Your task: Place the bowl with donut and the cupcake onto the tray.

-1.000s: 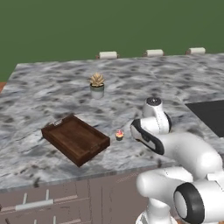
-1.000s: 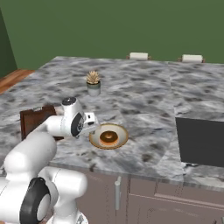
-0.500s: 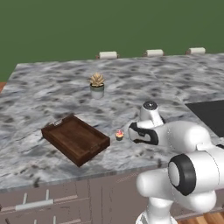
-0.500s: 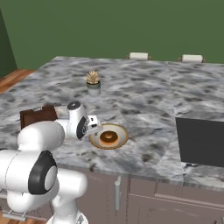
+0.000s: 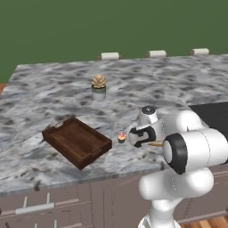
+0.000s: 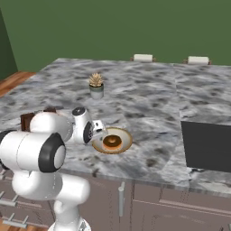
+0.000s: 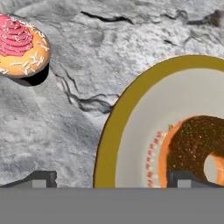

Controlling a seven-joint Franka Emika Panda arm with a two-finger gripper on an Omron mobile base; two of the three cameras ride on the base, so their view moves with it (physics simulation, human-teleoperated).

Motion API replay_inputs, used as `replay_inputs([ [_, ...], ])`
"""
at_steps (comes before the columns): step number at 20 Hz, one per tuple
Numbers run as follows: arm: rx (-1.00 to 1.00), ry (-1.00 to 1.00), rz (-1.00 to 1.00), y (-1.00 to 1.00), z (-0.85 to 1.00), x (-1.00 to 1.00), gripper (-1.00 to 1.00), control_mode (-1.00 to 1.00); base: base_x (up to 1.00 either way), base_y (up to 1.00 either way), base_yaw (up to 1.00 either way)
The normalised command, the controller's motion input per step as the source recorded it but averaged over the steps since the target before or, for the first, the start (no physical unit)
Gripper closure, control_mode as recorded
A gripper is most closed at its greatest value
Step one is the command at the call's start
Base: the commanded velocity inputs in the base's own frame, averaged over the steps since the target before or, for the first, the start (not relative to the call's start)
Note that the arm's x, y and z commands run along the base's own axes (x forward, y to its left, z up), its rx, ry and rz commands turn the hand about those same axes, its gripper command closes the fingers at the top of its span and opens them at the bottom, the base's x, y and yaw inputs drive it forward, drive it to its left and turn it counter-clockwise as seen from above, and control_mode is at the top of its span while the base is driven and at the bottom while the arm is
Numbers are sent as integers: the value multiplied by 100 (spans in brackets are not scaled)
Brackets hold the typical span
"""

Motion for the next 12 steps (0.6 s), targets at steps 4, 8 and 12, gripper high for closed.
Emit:
replay_inputs([
  [4,-4,0,0,-8,-29,21,-100,-100,0,0,0],
  [8,0,0,0,-14,-17,15,-100,-100,0,0,0],
  [12,0,0,0,0,-3,5,100,-100,0,0,0],
])
